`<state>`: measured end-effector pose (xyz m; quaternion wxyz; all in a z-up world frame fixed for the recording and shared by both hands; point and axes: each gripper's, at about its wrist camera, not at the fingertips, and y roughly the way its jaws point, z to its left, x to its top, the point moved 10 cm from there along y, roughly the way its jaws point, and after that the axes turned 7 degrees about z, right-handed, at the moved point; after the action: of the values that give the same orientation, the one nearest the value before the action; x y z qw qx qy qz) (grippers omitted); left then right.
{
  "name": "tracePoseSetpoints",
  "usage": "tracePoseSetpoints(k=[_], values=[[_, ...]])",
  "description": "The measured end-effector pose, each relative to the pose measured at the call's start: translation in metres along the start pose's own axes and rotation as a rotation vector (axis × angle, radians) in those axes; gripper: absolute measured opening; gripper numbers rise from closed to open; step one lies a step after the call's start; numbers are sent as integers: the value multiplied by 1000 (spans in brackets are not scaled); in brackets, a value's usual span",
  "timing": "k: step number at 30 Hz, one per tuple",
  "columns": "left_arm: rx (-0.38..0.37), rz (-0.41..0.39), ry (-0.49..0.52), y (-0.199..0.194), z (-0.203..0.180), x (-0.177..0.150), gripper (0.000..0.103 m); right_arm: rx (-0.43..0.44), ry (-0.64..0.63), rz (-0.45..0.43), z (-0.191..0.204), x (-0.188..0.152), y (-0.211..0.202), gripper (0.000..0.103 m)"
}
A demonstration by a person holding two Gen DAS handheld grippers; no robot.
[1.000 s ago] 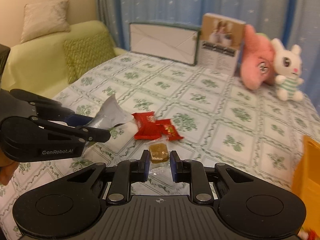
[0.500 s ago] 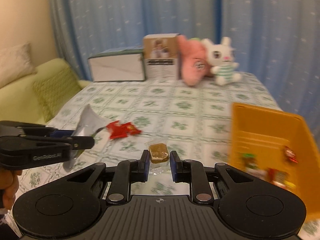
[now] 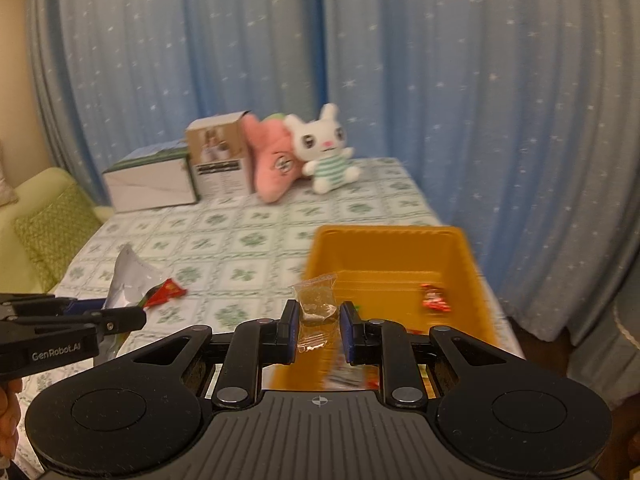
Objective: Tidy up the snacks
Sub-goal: 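Carry the bag and cake packet into the orange tray and open both tools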
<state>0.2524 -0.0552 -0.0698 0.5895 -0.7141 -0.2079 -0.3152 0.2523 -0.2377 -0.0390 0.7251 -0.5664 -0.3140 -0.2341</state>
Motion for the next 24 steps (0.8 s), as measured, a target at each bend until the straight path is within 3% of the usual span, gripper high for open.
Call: tracePoseSetpoints(k=[13, 24], values=[[-82, -1, 28, 6, -60, 20, 23, -78, 97, 6, -74, -9, -30, 22], [-147, 35, 40, 52, -99, 40, 23, -60, 115, 34, -97, 2, -2, 22]])
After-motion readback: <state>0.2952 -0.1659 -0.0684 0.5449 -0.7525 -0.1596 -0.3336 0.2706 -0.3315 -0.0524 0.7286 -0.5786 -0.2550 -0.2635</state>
